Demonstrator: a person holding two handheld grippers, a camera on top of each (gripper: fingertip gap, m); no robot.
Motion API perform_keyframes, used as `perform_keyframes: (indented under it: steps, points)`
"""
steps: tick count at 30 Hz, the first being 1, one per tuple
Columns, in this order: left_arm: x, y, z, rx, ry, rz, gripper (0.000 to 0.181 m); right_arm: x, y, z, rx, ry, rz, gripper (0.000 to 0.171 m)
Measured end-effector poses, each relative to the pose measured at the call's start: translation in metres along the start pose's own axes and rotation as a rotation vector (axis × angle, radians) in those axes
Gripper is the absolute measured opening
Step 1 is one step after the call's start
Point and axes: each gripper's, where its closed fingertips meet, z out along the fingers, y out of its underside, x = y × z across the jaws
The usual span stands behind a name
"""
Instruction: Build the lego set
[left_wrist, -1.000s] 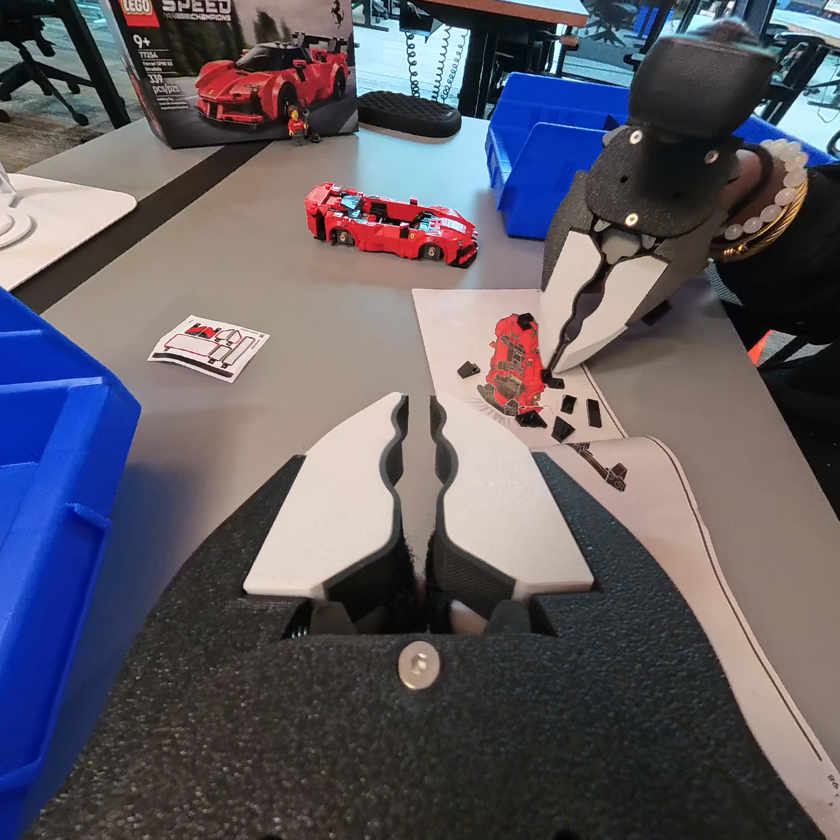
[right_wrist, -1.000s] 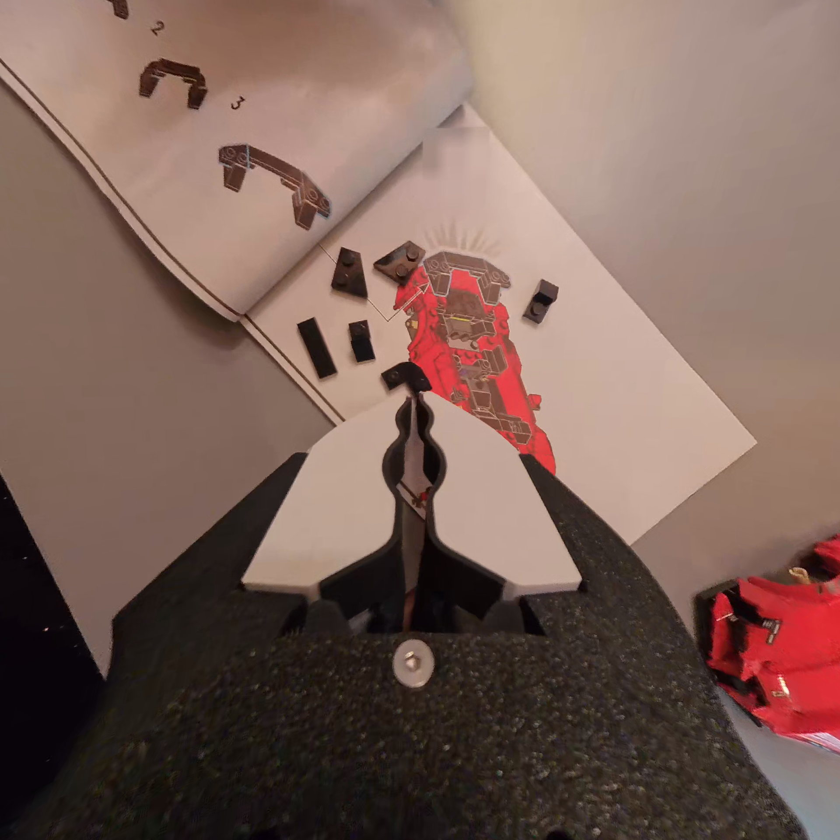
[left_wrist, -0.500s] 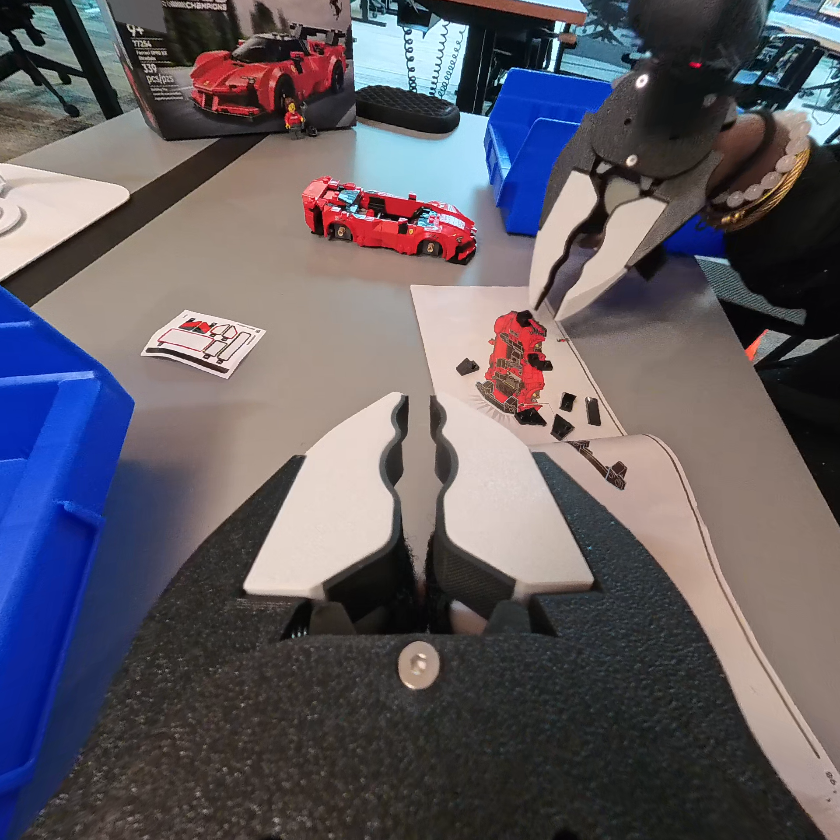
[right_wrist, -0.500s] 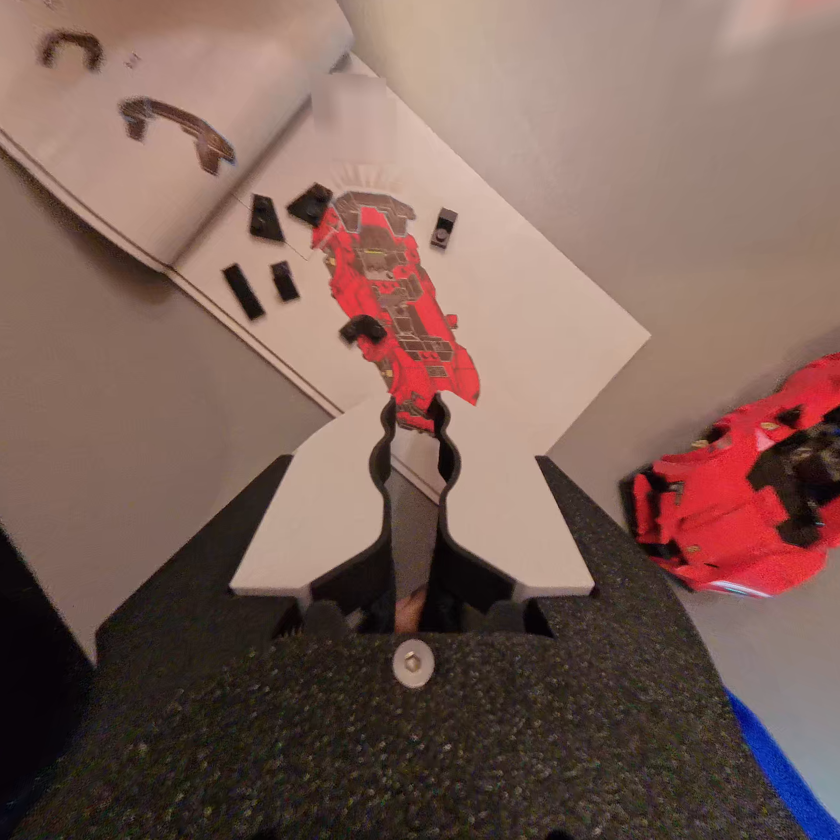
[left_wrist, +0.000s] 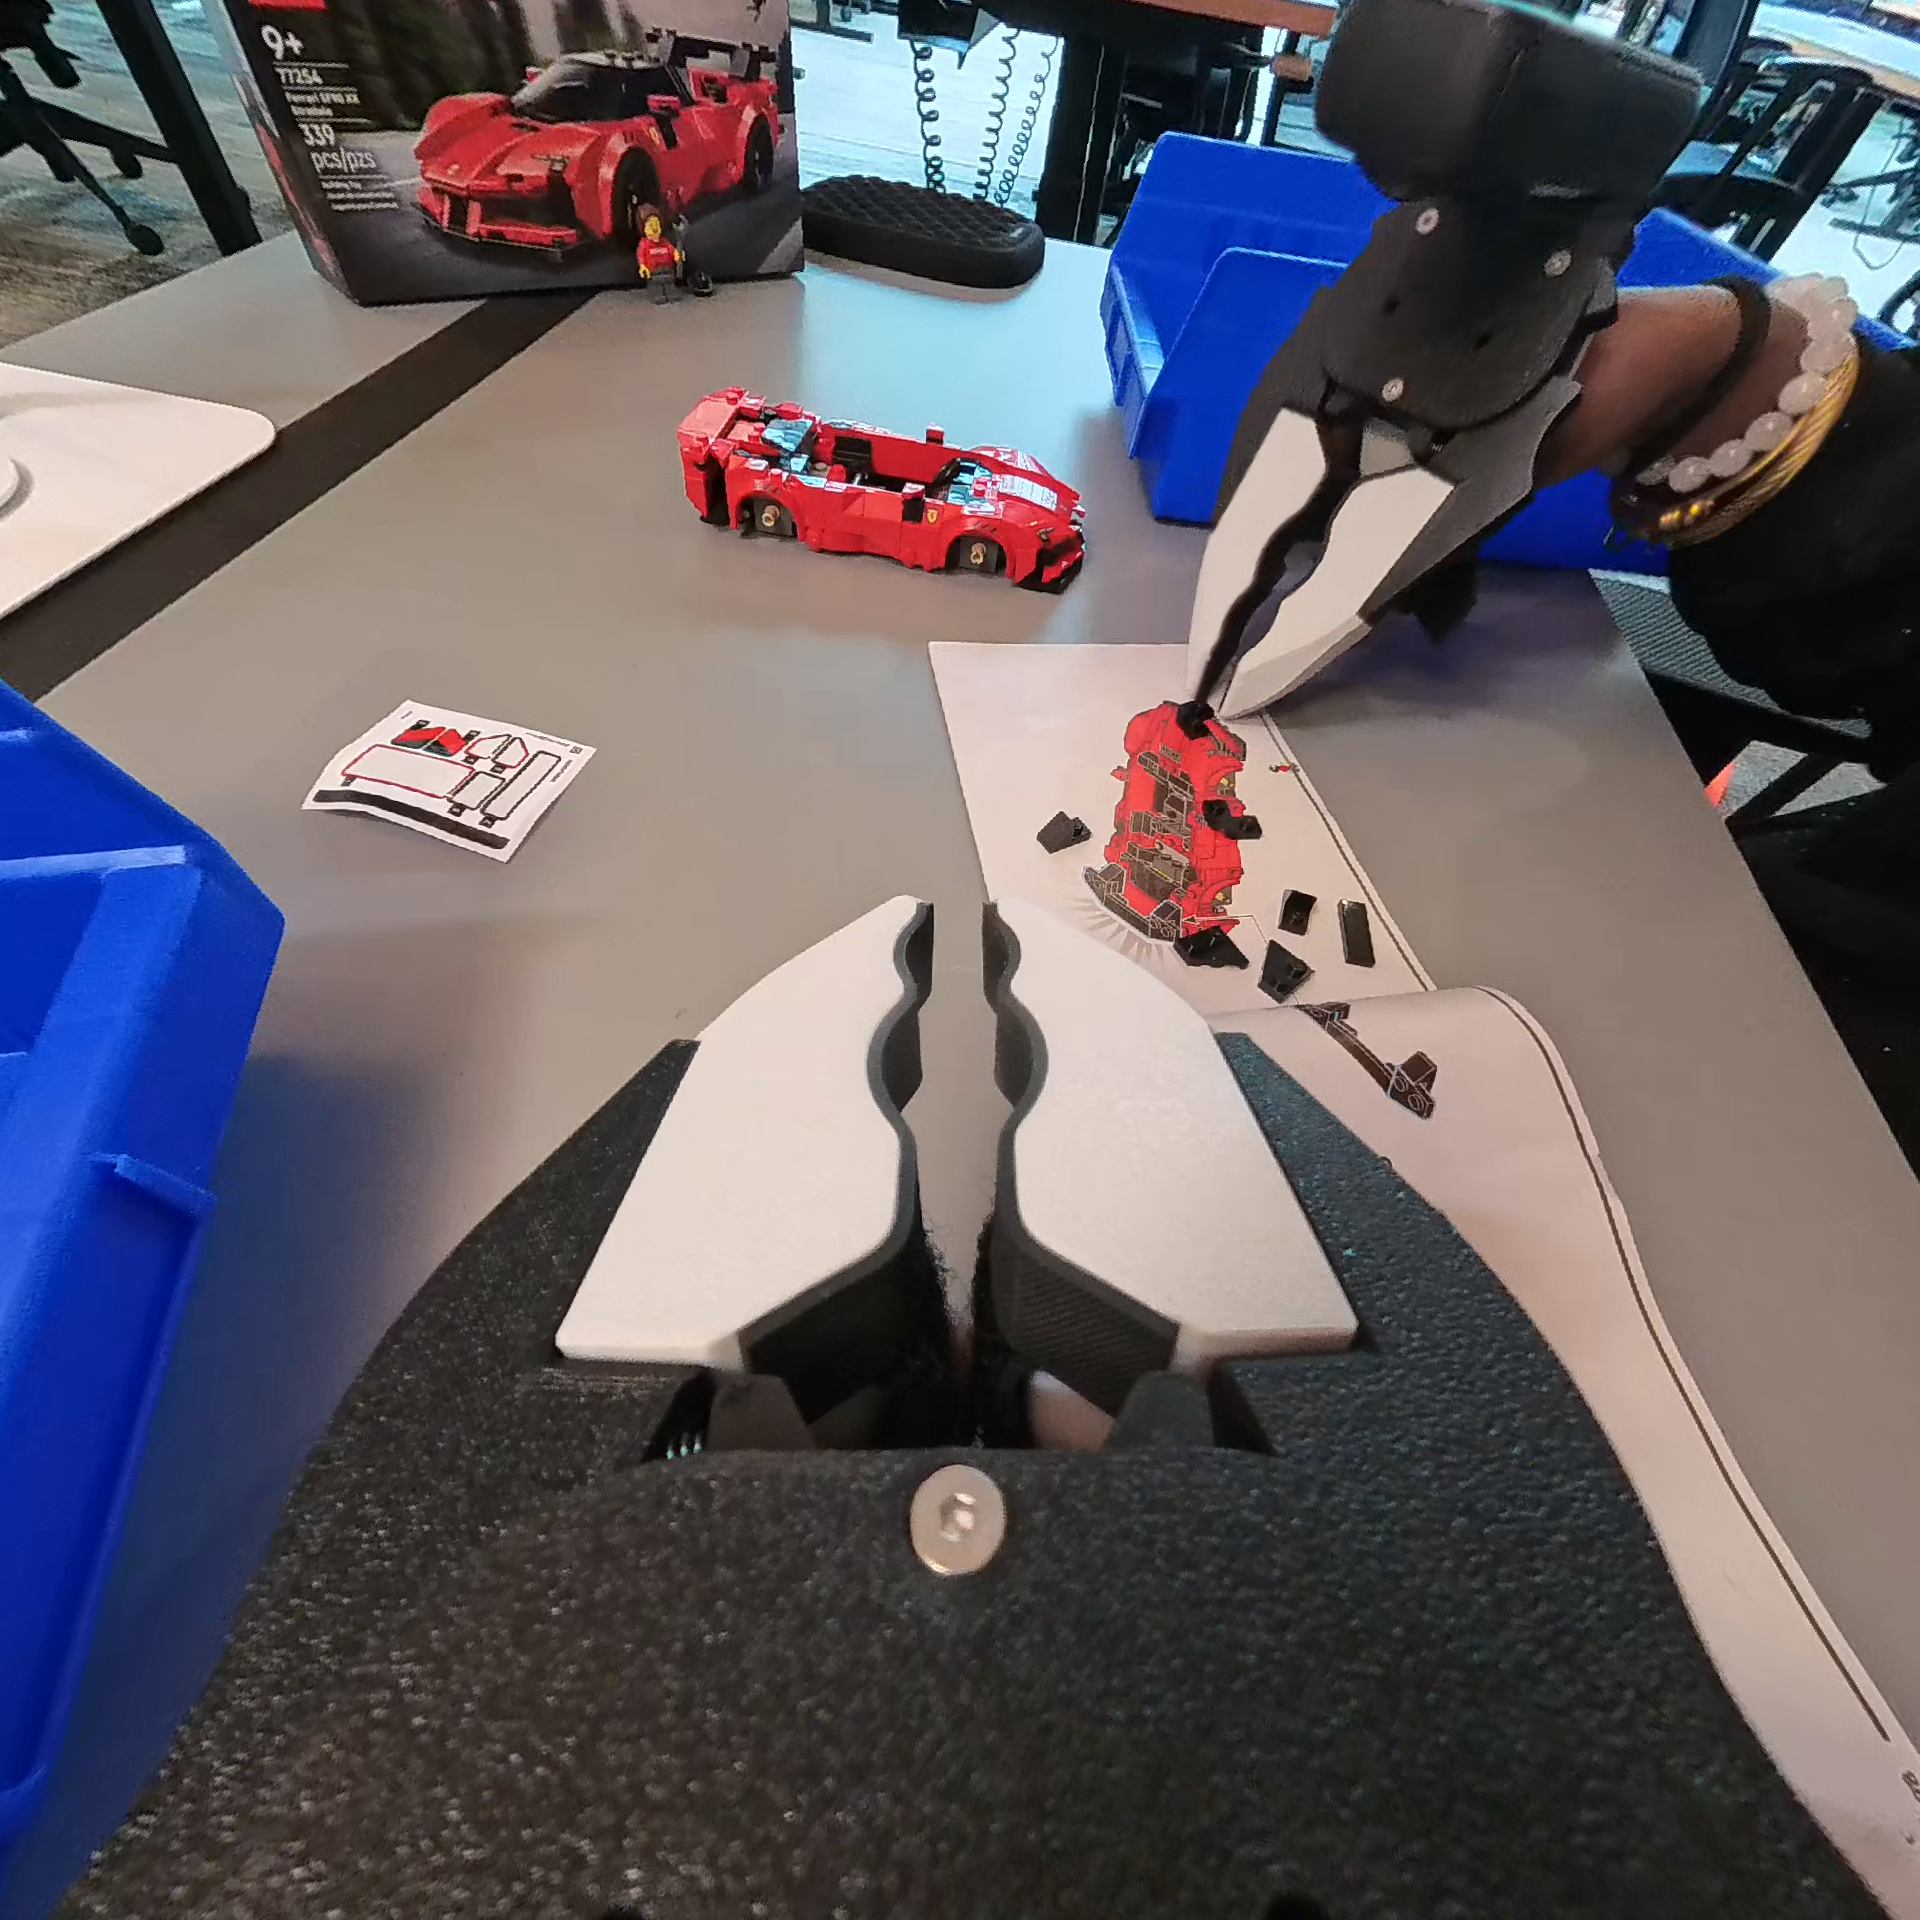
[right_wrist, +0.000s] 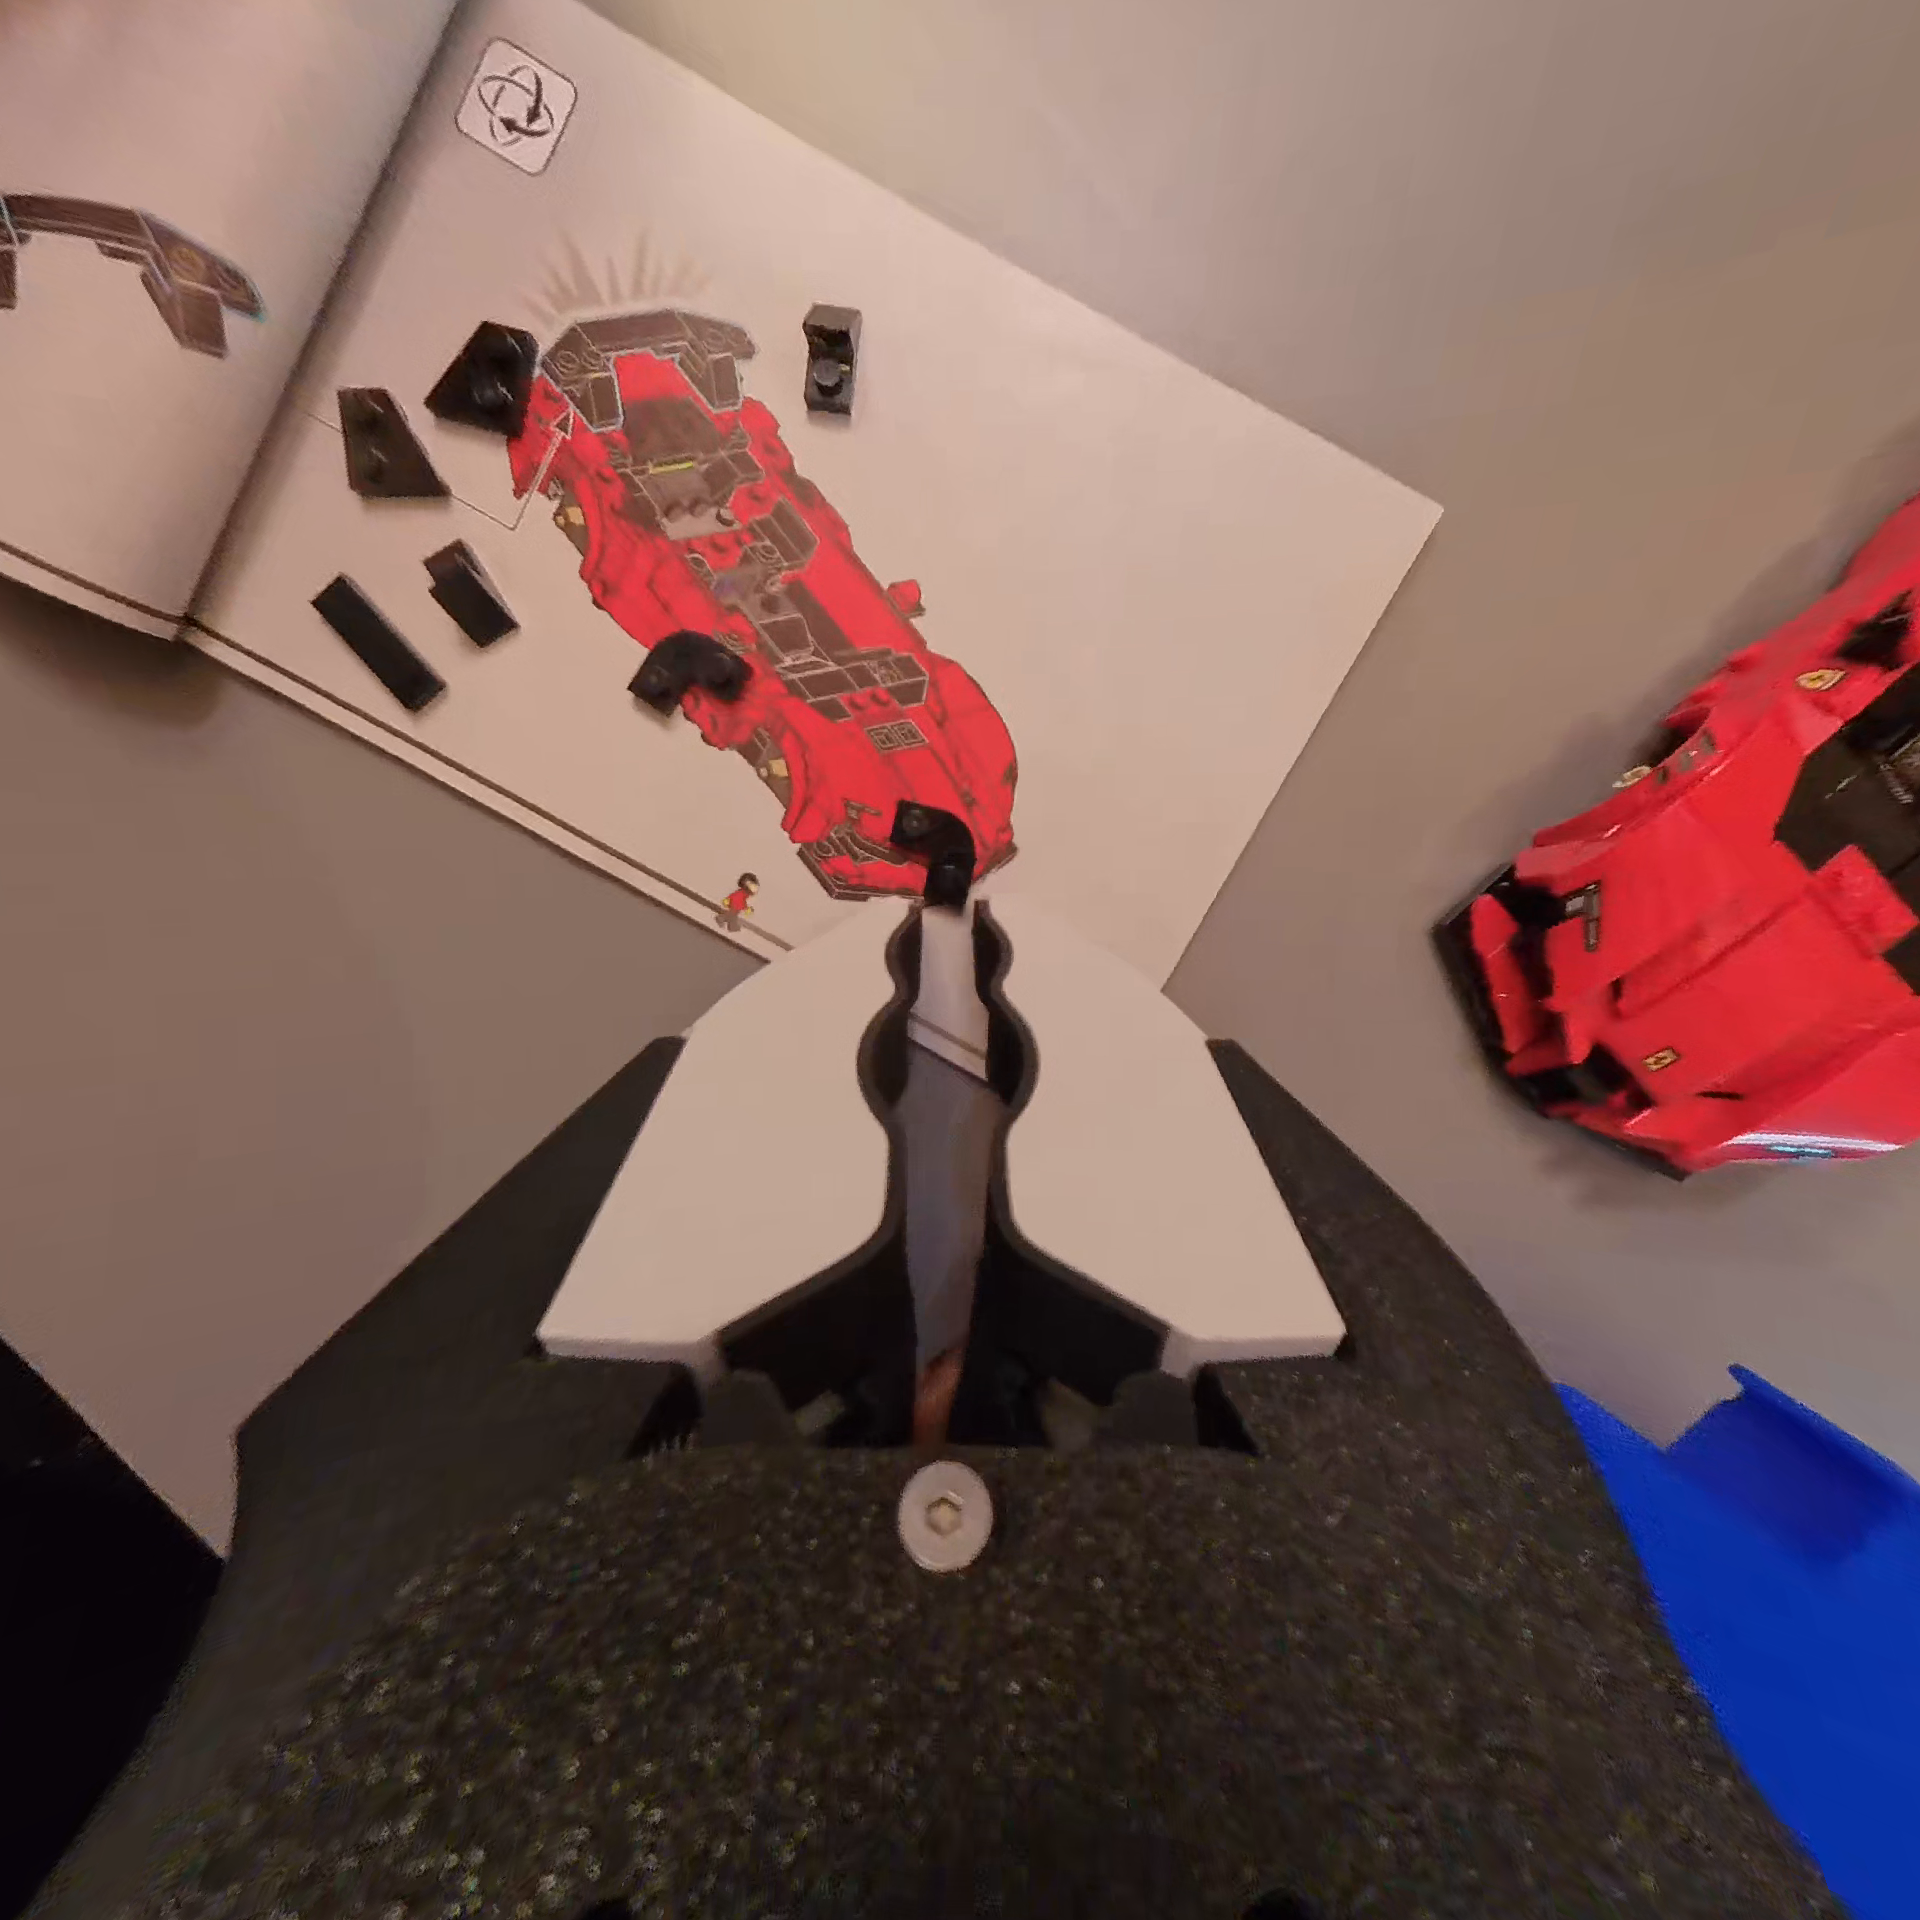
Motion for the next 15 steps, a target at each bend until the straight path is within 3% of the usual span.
perform_keyframes:
  steps: [15]
  points:
    - [0.0001, 0.0016, 0.0008, -0.003, 0.006, -0.006, 0.009, -0.0067, -0.0068, 0.0035, 0.022, 0.017, 0.013, 0.010]
